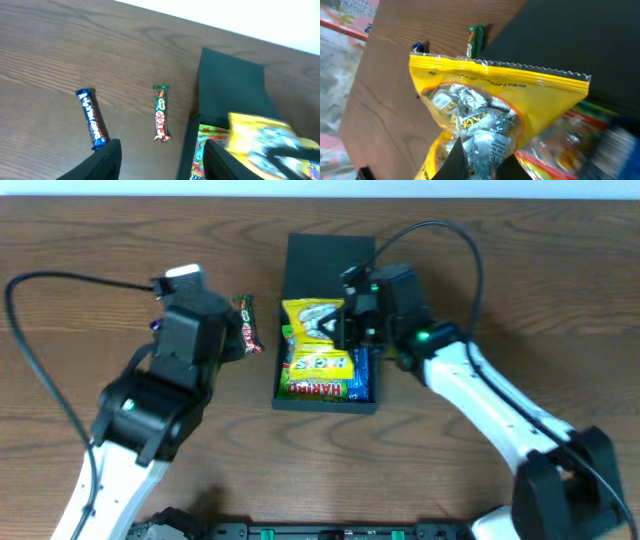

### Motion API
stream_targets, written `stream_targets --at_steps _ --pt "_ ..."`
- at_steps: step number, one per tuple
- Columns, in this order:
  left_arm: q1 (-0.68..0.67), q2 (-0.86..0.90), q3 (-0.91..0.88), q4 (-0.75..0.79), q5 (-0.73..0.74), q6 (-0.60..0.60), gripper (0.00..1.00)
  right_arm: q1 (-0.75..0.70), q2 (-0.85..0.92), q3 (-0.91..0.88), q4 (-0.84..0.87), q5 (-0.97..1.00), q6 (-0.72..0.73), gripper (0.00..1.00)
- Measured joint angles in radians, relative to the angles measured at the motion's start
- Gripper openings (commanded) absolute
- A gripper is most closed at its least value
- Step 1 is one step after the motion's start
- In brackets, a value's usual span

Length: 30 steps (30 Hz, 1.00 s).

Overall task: Pack container
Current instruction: 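Lower the Hacks bag into the box and release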

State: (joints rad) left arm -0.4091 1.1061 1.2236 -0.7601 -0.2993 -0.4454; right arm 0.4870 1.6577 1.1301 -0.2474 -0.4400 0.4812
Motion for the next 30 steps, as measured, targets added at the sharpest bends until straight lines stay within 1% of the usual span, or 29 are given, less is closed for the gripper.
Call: stream_targets --at_steps 6,7,8,10,11,12,14,16,20,22,25,28,30 --pt "0.001 -0.026 0.000 -0.049 0.000 0.000 0.57 0.070 0.127 0.000 0.057 0.075 0.086 0.02" --pt "0.001 -0.026 0.000 -0.050 0.000 0.000 0.57 0.074 0.143 0.000 0.064 0.079 0.093 0.08" --pt "0.001 -0.026 0.000 -0.051 0.000 0.000 0.58 0.076 0.155 0.000 0.070 0.082 0.100 0.22" --pt "0.001 -0.026 0.000 -0.052 0.000 0.000 0.58 0.082 0.174 0.000 0.076 0.085 0.119 0.71" --pt "0.001 -0.026 0.000 -0.053 0.000 0.000 0.58 0.085 0.177 0.000 0.076 0.085 0.122 0.88" --pt "0.001 -0.026 0.000 -0.053 0.000 0.000 0.59 0.088 0.177 0.000 0.075 0.082 0.125 0.99" --pt "0.001 -0.026 0.000 -0.055 0.000 0.000 0.59 0.089 0.175 0.000 0.068 0.074 0.129 0.99" --pt "0.001 -0.026 0.000 -0.062 0.000 0.000 0.59 0.081 0.158 0.003 0.019 0.069 0.133 0.99" --pt "0.001 -0.026 0.000 -0.074 0.000 0.000 0.62 0.034 0.061 0.045 -0.138 0.097 0.121 0.99" --pt "0.001 -0.026 0.000 -0.076 0.000 0.000 0.62 0.005 -0.022 0.087 -0.227 0.165 0.107 0.99" --pt "0.002 -0.026 0.000 -0.077 0.000 0.000 0.63 -0.033 -0.154 0.134 -0.341 0.330 0.098 0.99" --pt "0.002 -0.025 0.000 -0.076 0.000 0.000 0.63 -0.068 -0.206 0.145 -0.417 0.446 0.108 0.99" --pt "0.002 -0.019 0.000 -0.076 0.000 0.000 0.63 -0.100 -0.187 0.140 -0.448 0.504 0.121 0.99"
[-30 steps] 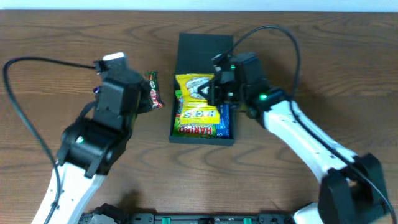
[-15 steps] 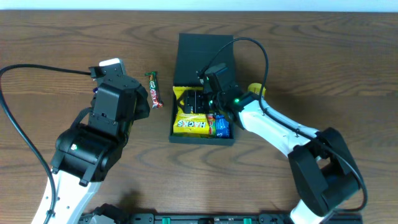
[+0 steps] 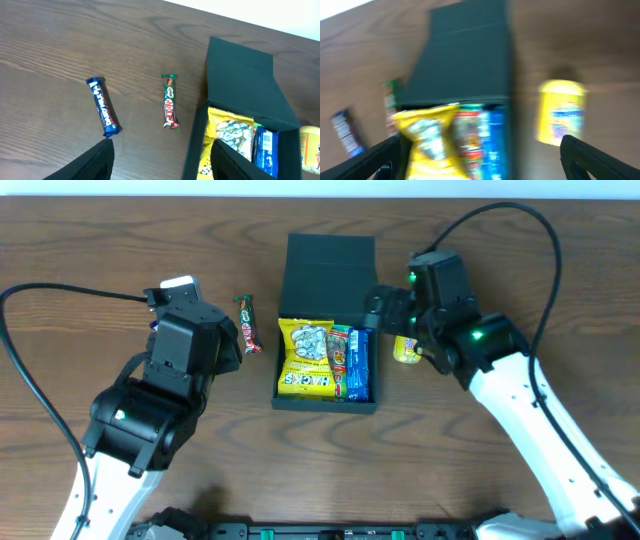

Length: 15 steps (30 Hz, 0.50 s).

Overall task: Pack container
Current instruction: 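Lower the Hacks bag into the box and release, then grasp the yellow Mentos jar with the right gripper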

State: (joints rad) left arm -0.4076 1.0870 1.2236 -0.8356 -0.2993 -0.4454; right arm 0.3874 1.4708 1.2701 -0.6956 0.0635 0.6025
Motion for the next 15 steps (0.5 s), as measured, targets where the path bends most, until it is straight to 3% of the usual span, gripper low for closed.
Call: stream_targets --at_steps 12,13,15 --pt "0.000 0.023 0.000 0.001 0.000 0.000 0.64 -0.106 0.367 -0.024 -0.015 0.078 0.084 0.99" --pt "0.000 0.023 0.000 0.001 0.000 0.000 0.64 -0.107 0.384 -0.026 -0.009 0.076 0.086 0.97" --pt "0.000 0.023 0.000 0.001 0.000 0.000 0.64 -0.107 0.408 -0.030 0.006 0.070 0.096 0.75"
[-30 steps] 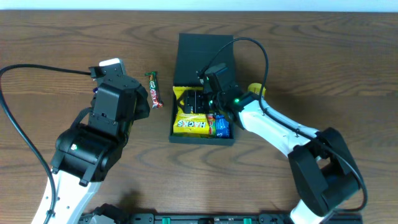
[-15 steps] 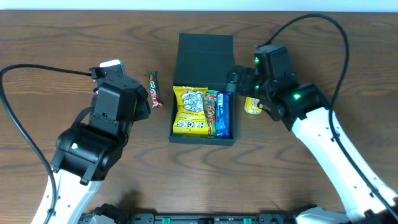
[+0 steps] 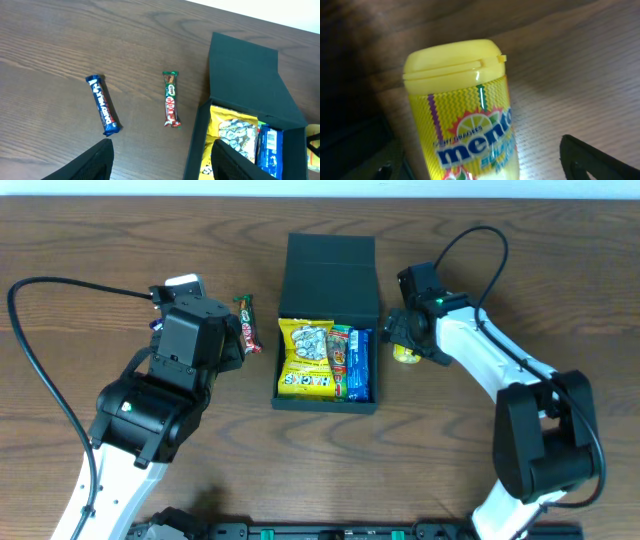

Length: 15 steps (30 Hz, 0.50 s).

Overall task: Pack container
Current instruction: 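Grasp the yellow Mentos jar with the right gripper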

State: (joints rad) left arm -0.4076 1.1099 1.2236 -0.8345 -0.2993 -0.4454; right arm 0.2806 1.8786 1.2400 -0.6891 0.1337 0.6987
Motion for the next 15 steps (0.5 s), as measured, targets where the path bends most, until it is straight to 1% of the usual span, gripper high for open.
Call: stream_targets --at_steps 2,4,5,7,8,9,11,14,15 --pt "0.000 0.000 0.000 0.000 0.000 0.000 0.64 0.000 0.007 0.000 0.019 -0.006 -0.006 0.51" --pt "0.000 0.000 0.000 0.000 0.000 0.000 0.64 -0.003 0.007 0.000 0.033 -0.010 -0.008 0.38" --pt "0.000 0.000 0.000 0.000 0.000 0.000 0.64 -0.003 0.007 0.000 0.036 -0.011 -0.012 0.29" --pt "0.000 0.000 0.000 0.000 0.000 0.000 0.64 -0.010 0.007 0.004 0.035 -0.026 -0.025 0.15" --pt "0.000 0.000 0.000 -0.001 0.000 0.000 0.64 -0.018 0.007 0.011 0.021 -0.037 -0.029 0.06" --pt "0.000 0.000 0.000 0.000 0.000 0.000 0.64 -0.026 0.007 0.022 0.000 -0.048 -0.041 0.01" --pt "0.000 0.000 0.000 -0.001 0.000 0.000 0.64 -0.042 0.008 0.061 -0.072 -0.057 -0.060 0.01" --pt "0.000 0.000 0.000 -0.001 0.000 0.000 0.64 -0.050 -0.024 0.252 -0.191 -0.060 -0.109 0.01" --pt "0.000 0.000 0.000 -0.001 0.000 0.000 0.64 -0.048 -0.030 0.292 -0.222 -0.063 -0.119 0.01"
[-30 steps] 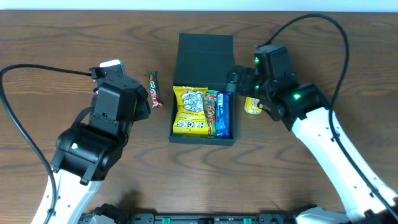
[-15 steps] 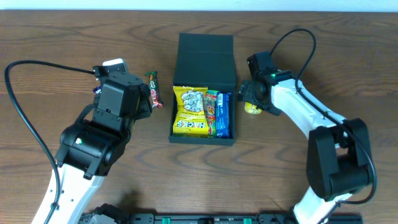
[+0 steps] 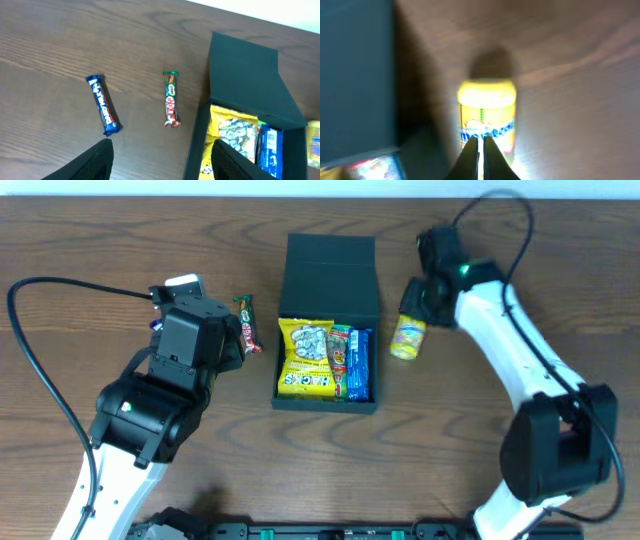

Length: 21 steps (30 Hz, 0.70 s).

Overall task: Pack container
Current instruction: 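Grasp the yellow Mentos jar with the right gripper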

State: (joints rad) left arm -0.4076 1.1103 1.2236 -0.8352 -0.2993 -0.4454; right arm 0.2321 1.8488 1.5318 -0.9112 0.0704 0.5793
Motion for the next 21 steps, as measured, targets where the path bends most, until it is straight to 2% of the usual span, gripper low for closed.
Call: stream_targets --at_steps 3,4,6,7,8,14,21 --pt "0.000 0.000 0.000 0.001 0.000 0.000 0.64 0.018 -0.022 0.103 -0.090 -0.007 -0.025 0.04" --pt "0.000 0.000 0.000 0.000 0.000 0.000 0.64 0.031 -0.035 0.127 -0.107 -0.010 -0.031 0.21" --pt "0.000 0.000 0.000 0.000 0.000 0.000 0.64 0.057 -0.060 0.151 -0.117 -0.013 -0.041 0.64" --pt "0.000 0.000 0.000 0.001 0.000 0.000 0.64 0.069 -0.071 0.156 -0.119 -0.014 -0.043 0.77" --pt "0.000 0.000 0.000 0.000 0.000 0.000 0.64 0.076 -0.079 0.158 -0.120 -0.014 -0.044 0.83" --pt "0.000 0.000 0.000 -0.003 0.000 0.000 0.64 0.071 -0.036 0.138 -0.124 0.021 -0.019 0.87" --pt "0.000 0.000 0.000 -0.003 0.000 0.000 0.64 0.014 0.183 0.101 -0.117 0.013 0.014 0.86"
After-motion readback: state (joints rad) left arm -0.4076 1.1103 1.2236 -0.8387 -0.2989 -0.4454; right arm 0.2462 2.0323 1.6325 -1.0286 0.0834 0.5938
